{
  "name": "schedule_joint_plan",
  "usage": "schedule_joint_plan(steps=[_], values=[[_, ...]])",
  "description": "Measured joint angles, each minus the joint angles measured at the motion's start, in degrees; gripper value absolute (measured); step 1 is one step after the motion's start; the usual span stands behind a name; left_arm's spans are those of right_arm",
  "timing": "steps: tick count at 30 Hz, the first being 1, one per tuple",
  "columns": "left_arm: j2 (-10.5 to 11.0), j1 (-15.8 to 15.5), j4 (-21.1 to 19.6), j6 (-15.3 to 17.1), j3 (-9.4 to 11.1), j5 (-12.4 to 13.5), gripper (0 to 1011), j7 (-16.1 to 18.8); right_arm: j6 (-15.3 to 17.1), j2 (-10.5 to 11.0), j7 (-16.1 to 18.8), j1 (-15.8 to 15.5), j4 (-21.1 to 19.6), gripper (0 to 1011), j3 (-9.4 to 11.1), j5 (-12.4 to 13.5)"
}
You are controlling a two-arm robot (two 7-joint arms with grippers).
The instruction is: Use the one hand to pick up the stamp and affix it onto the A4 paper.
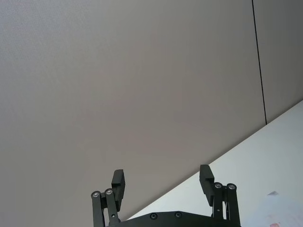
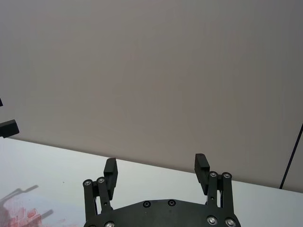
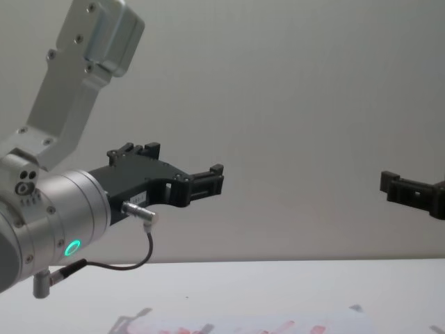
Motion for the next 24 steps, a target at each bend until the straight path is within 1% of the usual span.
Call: schedule_joint_plan(steps=[24], values=[[0.0,0.0,0.0,0.0,0.0,0.0,1001,0.0,0.0,0.0,0.0,0.0,0.0,1001,0.0,0.0]])
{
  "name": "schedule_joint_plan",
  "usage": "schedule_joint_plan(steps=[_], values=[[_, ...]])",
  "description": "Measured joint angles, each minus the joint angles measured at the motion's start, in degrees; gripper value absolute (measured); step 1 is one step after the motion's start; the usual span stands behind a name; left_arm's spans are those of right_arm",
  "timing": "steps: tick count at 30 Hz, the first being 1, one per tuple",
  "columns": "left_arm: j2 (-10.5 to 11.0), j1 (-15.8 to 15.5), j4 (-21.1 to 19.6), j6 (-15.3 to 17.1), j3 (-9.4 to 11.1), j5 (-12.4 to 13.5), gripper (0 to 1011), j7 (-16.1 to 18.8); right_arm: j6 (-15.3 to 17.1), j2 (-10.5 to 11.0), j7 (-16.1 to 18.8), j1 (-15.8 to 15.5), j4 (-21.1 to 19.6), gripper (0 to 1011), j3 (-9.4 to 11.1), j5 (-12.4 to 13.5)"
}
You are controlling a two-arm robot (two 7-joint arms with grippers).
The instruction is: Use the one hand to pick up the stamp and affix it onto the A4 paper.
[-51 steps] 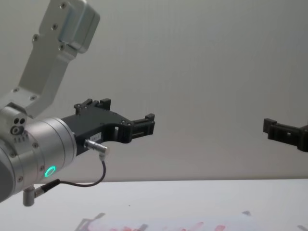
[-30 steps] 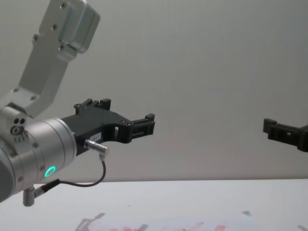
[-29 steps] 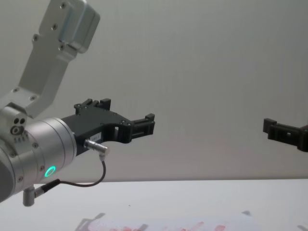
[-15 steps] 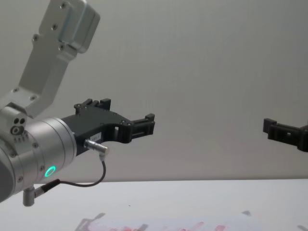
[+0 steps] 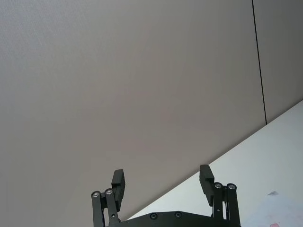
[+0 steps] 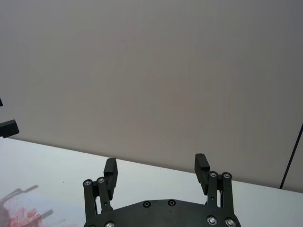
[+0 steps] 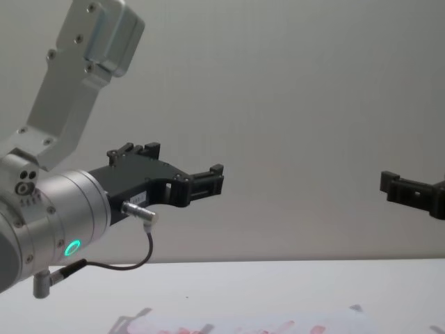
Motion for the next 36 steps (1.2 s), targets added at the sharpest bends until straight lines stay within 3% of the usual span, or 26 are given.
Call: schedule_joint_plan(steps=[6,11,28,36], values=[[0.0,0.0,0.0,0.0,0.0,0.0,1001,0.0,0.0,0.0,0.0,-0.2,-0.1,1001,0.0,0.0],[0.0,0.0,0.0,0.0,0.0,0.0,1001,0.0,0.2,0.7,-1.4,-2.2,-1.9,1001,0.0,0.0],[0.0,0.0,0.0,0.0,0.0,0.0,1001,0.0,3.3,5.4,-12.9,-14.5,-10.6,1001,1.8,2.6],[0.0,0.0,0.0,0.0,0.0,0.0,1001,0.0,6.6,6.5,-14.7,-16.5,-11.4,1001,2.9,4.4]])
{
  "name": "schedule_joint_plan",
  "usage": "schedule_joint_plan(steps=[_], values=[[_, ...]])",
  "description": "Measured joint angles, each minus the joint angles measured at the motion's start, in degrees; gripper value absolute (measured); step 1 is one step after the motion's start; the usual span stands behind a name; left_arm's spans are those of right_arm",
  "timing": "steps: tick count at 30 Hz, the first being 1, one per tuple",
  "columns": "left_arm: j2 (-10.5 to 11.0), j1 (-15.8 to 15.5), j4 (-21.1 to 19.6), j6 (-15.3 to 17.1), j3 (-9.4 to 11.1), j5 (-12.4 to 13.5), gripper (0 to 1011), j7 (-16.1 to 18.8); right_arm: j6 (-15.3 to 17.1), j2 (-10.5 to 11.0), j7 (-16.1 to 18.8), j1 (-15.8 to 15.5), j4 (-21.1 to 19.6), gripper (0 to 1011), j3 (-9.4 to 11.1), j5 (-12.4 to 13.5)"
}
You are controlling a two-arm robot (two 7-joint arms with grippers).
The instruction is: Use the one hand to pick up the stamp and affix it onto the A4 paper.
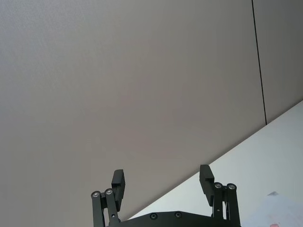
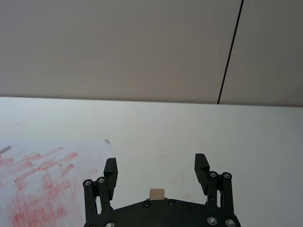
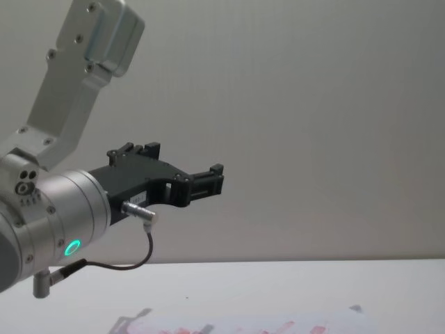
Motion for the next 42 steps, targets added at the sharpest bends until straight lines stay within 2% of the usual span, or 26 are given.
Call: schedule_joint_plan(steps=[8,22,33,42], values=[[0.0,0.0,0.0,0.0,0.0,0.0,1001,0.0,4.8,-0.1,1.3,0.8,1.3,1001,0.5,1.7],[0.0,0.0,0.0,0.0,0.0,0.0,1001,0.0,11.1,-1.9,2.7,2.5,3.9,1001,-0.1,2.1],[0.0,0.0,0.0,0.0,0.0,0.0,1001,0.0,14.0,-3.3,2.6,3.4,5.1,1001,-0.7,0.3],[0.0,0.0,0.0,0.0,0.0,0.0,1001,0.0,15.1,-4.0,2.5,3.8,5.5,1001,-1.0,-0.8]])
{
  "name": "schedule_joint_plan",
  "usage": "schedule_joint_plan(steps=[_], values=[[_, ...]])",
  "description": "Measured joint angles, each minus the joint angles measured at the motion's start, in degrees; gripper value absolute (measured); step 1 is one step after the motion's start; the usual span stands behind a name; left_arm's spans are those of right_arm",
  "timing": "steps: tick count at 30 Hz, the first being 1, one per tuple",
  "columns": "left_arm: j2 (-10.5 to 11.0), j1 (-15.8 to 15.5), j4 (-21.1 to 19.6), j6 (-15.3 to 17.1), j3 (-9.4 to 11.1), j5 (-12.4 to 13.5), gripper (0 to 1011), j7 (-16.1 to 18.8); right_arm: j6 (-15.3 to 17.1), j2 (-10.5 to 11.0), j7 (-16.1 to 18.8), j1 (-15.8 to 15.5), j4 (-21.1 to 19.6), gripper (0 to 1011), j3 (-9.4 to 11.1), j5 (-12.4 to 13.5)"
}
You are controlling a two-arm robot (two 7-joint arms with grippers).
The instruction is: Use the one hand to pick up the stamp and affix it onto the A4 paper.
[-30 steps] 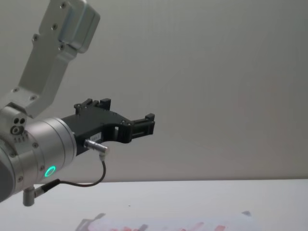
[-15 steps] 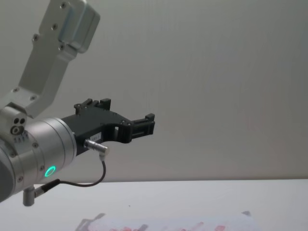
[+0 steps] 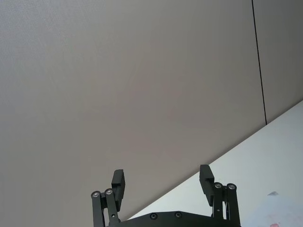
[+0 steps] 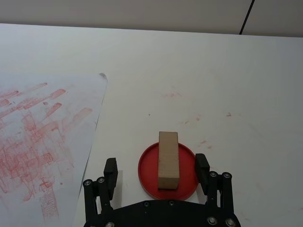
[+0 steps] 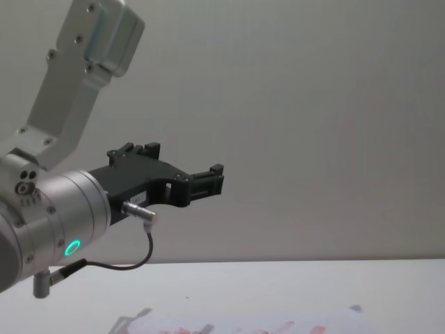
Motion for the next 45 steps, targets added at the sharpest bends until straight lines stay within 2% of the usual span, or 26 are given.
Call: schedule_joint_plan(steps=[2,7,12,13,15,16,19,20,21,28,30,38,45], values=[[0.0,0.0,0.0,0.0,0.0,0.0,1001,0.0,0.1,-0.1,0.0,0.1,0.1,1001,0.0,-0.1],[0.0,0.0,0.0,0.0,0.0,0.0,1001,0.0,0.5,-0.3,0.0,0.2,0.2,903,-0.1,-0.5],[0.0,0.0,0.0,0.0,0.0,0.0,1001,0.0,0.7,-0.4,-0.1,0.3,0.3,763,-0.2,-0.7],[0.0,0.0,0.0,0.0,0.0,0.0,1001,0.0,0.7,-0.4,-0.1,0.3,0.3,708,-0.2,-0.7],[0.0,0.0,0.0,0.0,0.0,0.0,1001,0.0,0.8,-0.5,-0.1,0.3,0.3,676,-0.2,-0.8],[0.0,0.0,0.0,0.0,0.0,0.0,1001,0.0,0.8,-0.5,-0.1,0.3,0.3,617,-0.2,-0.8],[0.0,0.0,0.0,0.0,0.0,0.0,1001,0.0,0.9,-0.5,-0.1,0.3,0.3,534,-0.2,-0.8],[0.0,0.0,0.0,0.0,0.0,0.0,1001,0.0,0.9,-0.5,-0.1,0.3,0.4,534,-0.2,-0.8],[0.0,0.0,0.0,0.0,0.0,0.0,1001,0.0,0.9,-0.5,-0.1,0.4,0.4,476,-0.2,-0.9],[0.0,0.0,0.0,0.0,0.0,0.0,1001,0.0,1.0,-0.6,-0.1,0.4,0.4,250,-0.3,-1.0],[0.0,0.0,0.0,0.0,0.0,0.0,1001,0.0,1.0,-0.6,-0.1,0.4,0.4,216,-0.3,-1.0],[0.0,0.0,0.0,0.0,0.0,0.0,1001,0.0,1.0,-0.6,0.0,0.4,0.5,216,-0.3,-1.1],[0.0,0.0,0.0,0.0,0.0,0.0,1001,0.0,1.5,-0.3,1.8,1.2,0.3,216,-0.3,-2.9]])
